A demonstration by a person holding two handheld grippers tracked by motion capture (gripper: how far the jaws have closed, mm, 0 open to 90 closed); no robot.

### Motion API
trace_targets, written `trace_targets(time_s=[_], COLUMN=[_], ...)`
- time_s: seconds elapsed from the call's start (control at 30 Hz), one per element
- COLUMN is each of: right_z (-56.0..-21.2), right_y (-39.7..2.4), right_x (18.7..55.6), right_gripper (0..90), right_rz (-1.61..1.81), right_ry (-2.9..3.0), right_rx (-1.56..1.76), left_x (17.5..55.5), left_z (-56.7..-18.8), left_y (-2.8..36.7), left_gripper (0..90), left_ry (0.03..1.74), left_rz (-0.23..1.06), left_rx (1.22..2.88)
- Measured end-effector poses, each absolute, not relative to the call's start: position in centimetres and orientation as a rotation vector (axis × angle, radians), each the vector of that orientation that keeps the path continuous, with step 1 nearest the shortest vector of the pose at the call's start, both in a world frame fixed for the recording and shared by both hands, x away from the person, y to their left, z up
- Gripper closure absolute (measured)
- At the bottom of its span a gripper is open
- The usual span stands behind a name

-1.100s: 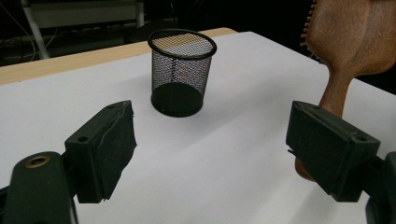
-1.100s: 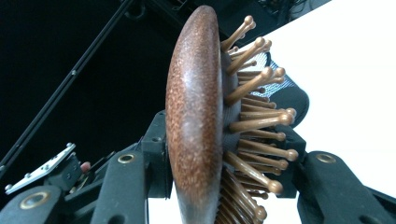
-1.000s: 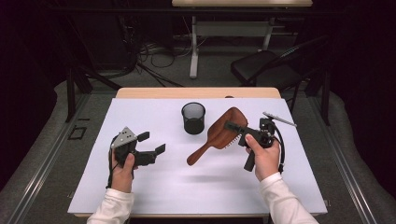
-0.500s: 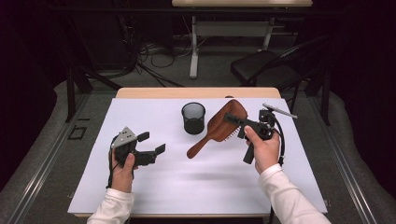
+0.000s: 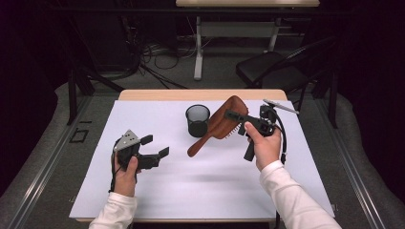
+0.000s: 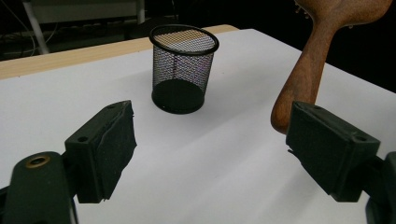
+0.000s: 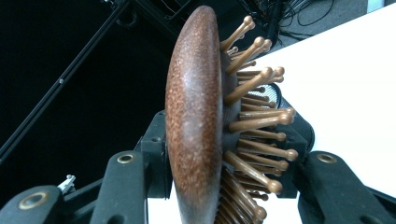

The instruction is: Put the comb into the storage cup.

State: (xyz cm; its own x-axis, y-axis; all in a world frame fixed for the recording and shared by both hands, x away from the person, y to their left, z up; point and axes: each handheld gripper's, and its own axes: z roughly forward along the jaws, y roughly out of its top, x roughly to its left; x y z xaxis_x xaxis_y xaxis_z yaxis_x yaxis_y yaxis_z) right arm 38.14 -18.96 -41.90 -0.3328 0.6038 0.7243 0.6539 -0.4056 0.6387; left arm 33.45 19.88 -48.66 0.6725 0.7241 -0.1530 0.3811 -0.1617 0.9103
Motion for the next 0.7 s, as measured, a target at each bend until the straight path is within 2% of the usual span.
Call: trace_targets(time_s=[0.7], right_z=[-40.3], right_y=[-17.7], right_x=[39.8], right_gripper=[51.2], right_rz=[-1.839], right_ry=[-1.816], right_rx=[-1.837], left_x=[33.6], left_z=[-48.7], left_y=[20.0], left_gripper=[15.8], left_ry=[0.892], left_rz=[0.382], left_rx=[1.774])
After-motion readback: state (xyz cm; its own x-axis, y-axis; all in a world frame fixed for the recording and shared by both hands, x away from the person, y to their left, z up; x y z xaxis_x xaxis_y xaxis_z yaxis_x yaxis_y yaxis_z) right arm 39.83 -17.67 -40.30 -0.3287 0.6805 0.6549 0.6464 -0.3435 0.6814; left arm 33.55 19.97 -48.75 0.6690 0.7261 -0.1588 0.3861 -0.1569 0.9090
